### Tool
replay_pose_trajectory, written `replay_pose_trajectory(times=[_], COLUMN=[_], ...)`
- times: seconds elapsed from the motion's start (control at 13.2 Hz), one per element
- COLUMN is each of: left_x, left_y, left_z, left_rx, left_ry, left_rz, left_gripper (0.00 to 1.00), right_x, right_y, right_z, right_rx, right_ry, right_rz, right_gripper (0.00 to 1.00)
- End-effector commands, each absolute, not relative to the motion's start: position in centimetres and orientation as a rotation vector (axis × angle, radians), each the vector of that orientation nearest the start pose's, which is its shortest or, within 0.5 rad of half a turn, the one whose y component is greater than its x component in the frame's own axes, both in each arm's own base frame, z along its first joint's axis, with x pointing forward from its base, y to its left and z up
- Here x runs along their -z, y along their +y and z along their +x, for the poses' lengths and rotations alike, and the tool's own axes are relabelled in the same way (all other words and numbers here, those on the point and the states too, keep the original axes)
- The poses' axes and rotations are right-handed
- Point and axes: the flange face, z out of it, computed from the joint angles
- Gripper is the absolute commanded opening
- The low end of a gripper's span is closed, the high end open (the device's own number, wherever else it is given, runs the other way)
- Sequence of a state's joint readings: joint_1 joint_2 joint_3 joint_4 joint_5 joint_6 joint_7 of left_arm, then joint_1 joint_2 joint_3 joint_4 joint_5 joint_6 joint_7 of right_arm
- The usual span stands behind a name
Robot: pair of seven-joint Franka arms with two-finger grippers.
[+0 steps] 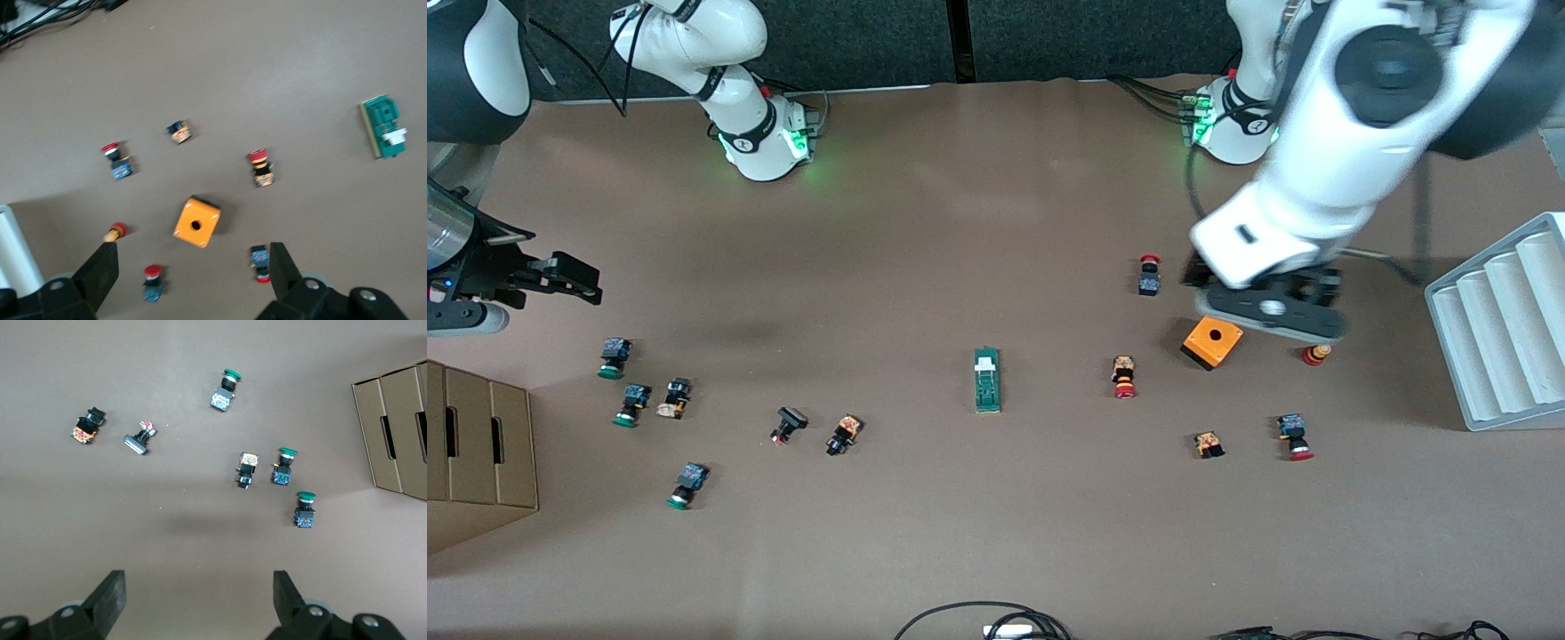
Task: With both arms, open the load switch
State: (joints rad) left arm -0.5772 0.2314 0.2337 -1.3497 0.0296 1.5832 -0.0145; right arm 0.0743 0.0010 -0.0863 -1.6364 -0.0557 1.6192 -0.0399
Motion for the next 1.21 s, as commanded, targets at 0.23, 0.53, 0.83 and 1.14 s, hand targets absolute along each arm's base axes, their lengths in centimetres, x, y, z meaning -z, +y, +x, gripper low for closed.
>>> replay_pose_trajectory(times=[0.23,0.53,0.83,1.14], left_x=[-61.2,-61.1,-61.0,-61.1], left_y=[-20.5,-20.6,-16.7,-15.5], left_z=[57.0,56.9,57.8,58.0], left_rx=[0.024,0.021,0.003,0.004], left_ry=[0.534,0.536,0.461,0.447], left_rz=[-3.042,-3.044,-3.096,-3.115], left_gripper=[1.00,1.00,1.00,1.00], right_x=[-60.4,-60.4,-60.4,-60.4], right_y=[-1.1,-1.1,-1.2,-1.5], right_z=[55.8,55.8,55.9,55.8], right_rx=[0.000,0.000,0.010,0.002], right_ry=[-0.056,-0.056,-0.057,-0.044], right_rz=[-3.216,-3.216,-3.221,-3.213], right_gripper=[1.00,1.00,1.00,1.00])
